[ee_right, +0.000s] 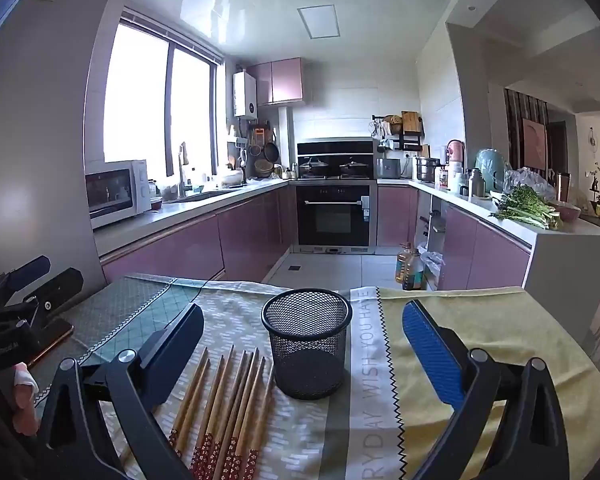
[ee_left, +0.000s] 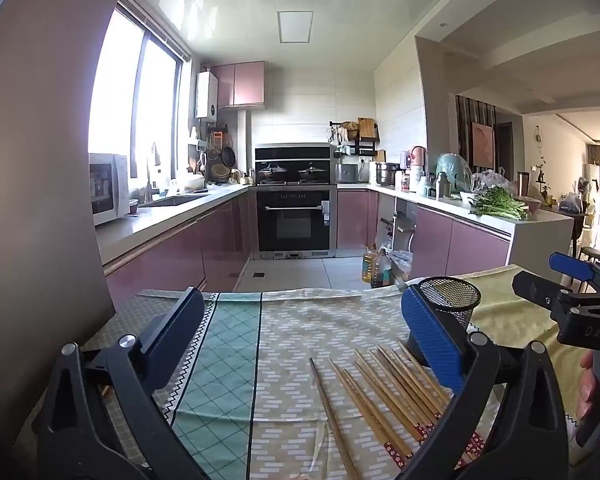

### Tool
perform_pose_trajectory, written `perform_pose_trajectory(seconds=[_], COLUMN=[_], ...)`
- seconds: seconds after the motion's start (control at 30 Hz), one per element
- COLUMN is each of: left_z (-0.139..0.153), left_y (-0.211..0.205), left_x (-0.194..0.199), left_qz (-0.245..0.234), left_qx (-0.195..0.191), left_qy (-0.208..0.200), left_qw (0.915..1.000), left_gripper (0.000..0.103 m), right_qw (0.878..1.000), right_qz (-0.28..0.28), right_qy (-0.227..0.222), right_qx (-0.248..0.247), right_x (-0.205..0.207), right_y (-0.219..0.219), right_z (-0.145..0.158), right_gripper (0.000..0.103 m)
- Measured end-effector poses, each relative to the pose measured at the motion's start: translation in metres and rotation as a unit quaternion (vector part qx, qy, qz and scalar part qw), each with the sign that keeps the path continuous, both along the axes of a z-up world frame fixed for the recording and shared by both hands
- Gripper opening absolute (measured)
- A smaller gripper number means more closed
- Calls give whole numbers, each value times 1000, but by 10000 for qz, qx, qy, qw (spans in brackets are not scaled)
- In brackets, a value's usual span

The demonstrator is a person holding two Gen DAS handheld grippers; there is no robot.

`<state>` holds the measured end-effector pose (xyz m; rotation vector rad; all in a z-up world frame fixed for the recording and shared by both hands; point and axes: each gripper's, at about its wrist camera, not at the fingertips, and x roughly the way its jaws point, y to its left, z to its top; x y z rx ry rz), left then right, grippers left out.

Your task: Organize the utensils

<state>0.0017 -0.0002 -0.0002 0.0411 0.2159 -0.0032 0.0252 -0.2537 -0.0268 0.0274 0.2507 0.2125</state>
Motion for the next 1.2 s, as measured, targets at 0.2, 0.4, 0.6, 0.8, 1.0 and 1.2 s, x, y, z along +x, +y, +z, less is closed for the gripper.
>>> perform_pose_trajectory(seconds=[0.2, 0.4, 0.6, 0.8, 1.0, 1.2], left_z=[5, 3, 2, 3, 4, 2], left_y=[-5, -2, 0, -1, -4, -3], left_x=[-3, -5, -9, -9, -9, -11], left_qz=[9, 6, 7, -5, -1, 23], left_qx=[8, -88, -133, -151, -185, -209], left_qy=[-136, -169, -199, -200, -187, -227], left_qw=[9999, 9998, 9997, 9997, 9997, 9995], left_gripper=[97, 97, 97, 97, 97, 97], right_qw=[10000, 10000, 9999, 9997, 9995, 9994], right_qz=[-47, -79, -106, -129, -146, -157], right_qy=[-10, -57, -118, -193, -258, -296], right_qx=[-1, -23, -16, -18, -62, -49], right_x=[-5, -11, -7, -10, -13, -15], right_y=[-1, 6, 0, 1, 2, 2], right_z=[6, 11, 4, 6, 8, 8], right_gripper=[96, 96, 96, 96, 96, 96])
